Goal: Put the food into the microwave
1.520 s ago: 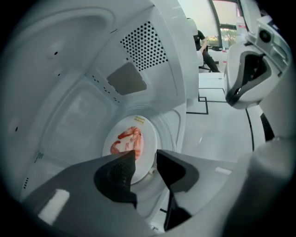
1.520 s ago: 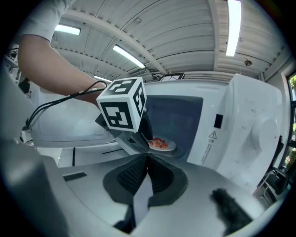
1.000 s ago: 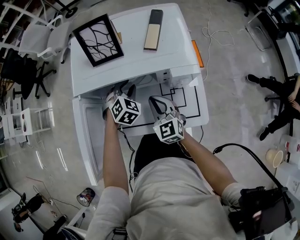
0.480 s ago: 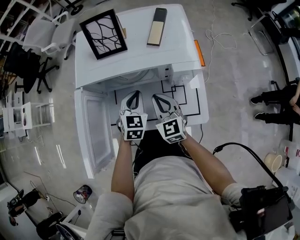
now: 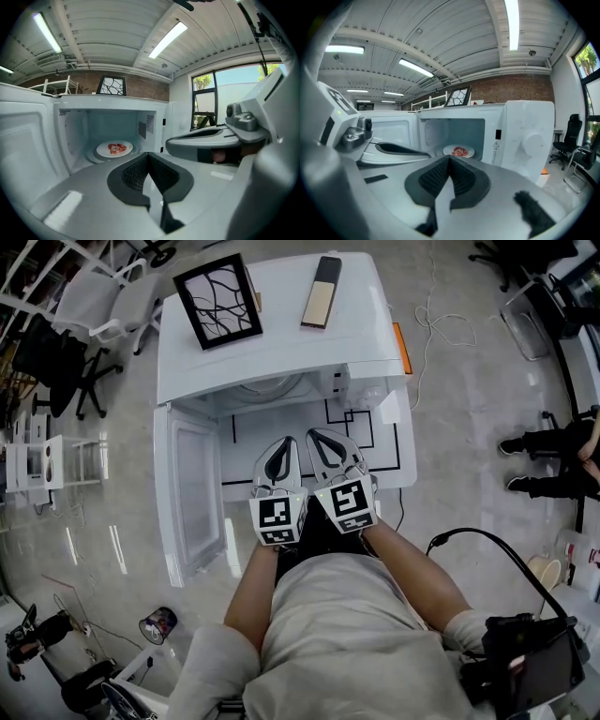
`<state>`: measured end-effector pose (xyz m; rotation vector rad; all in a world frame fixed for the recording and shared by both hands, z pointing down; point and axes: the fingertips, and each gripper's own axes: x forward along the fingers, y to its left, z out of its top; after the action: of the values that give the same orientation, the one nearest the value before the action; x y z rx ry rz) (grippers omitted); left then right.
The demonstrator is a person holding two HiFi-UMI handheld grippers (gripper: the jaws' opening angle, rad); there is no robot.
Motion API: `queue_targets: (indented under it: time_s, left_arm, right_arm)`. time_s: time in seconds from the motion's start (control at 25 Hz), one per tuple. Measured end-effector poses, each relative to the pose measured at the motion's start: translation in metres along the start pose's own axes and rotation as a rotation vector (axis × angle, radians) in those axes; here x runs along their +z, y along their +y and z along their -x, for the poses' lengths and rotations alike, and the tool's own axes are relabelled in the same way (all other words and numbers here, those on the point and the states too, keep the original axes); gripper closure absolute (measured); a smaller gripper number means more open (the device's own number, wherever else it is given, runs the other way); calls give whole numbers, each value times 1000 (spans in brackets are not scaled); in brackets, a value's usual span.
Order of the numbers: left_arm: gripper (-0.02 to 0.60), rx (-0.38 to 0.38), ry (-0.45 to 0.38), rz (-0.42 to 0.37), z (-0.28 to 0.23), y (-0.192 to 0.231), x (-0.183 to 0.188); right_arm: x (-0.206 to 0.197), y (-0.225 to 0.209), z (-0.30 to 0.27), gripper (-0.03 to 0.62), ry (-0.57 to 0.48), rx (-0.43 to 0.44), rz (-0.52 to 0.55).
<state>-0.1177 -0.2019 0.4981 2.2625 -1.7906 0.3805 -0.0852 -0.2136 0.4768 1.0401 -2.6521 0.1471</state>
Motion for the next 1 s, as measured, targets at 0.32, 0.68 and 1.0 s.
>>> queue_targets:
  time_s: [0.32, 0.68, 1.0]
  left_arm:
    - [575, 23, -2, 16, 15, -4, -2]
    - [575, 38, -11, 6, 20, 3, -1]
    - [575, 46, -26, 22, 25, 14, 2]
  right_arm:
    - [5, 12, 7, 585, -19, 13, 44]
    - [10, 16, 7, 585, -32, 5, 69]
    - [12, 23, 2, 585, -28, 5, 73]
